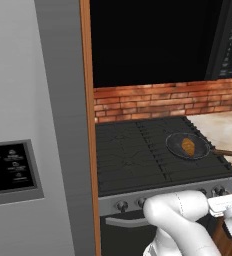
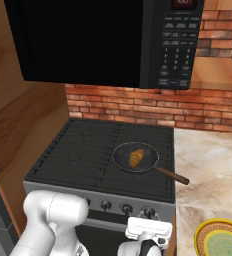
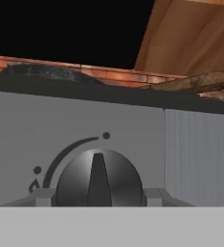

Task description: Pick the croissant and place it on the pan. Then turn on the stove to warm the croissant.

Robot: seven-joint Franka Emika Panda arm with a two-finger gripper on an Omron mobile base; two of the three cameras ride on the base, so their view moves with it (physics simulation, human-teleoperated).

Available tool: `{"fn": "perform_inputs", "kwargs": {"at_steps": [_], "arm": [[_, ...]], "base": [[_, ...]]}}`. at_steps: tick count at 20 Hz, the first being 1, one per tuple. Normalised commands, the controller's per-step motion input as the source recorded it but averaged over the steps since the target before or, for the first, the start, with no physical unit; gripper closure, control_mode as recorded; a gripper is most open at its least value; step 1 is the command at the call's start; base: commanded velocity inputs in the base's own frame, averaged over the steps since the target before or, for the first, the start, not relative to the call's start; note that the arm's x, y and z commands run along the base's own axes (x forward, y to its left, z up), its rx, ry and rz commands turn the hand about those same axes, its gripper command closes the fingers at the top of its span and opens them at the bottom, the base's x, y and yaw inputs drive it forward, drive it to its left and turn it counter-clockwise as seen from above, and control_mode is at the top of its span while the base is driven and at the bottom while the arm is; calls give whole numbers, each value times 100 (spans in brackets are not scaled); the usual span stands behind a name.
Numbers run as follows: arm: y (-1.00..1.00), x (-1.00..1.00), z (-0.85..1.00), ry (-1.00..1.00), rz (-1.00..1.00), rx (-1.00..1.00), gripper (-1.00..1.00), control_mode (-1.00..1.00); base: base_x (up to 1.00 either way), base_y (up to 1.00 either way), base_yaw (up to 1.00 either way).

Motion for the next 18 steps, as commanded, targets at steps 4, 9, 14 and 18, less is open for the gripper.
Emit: {"fn": "perform_inputs", "kwargs": {"at_steps": [4,9,14,18], "arm": [[0,0,26,0,9,-10,100,-100],[0,2,35,0,11,-11,100,-100],[0,5,42,0,12,-11,100,-100],[0,1,44,0,11,-15,100,-100]], "base": [[0,0,0],[0,0,0],[0,0,0],[0,0,0]]}}
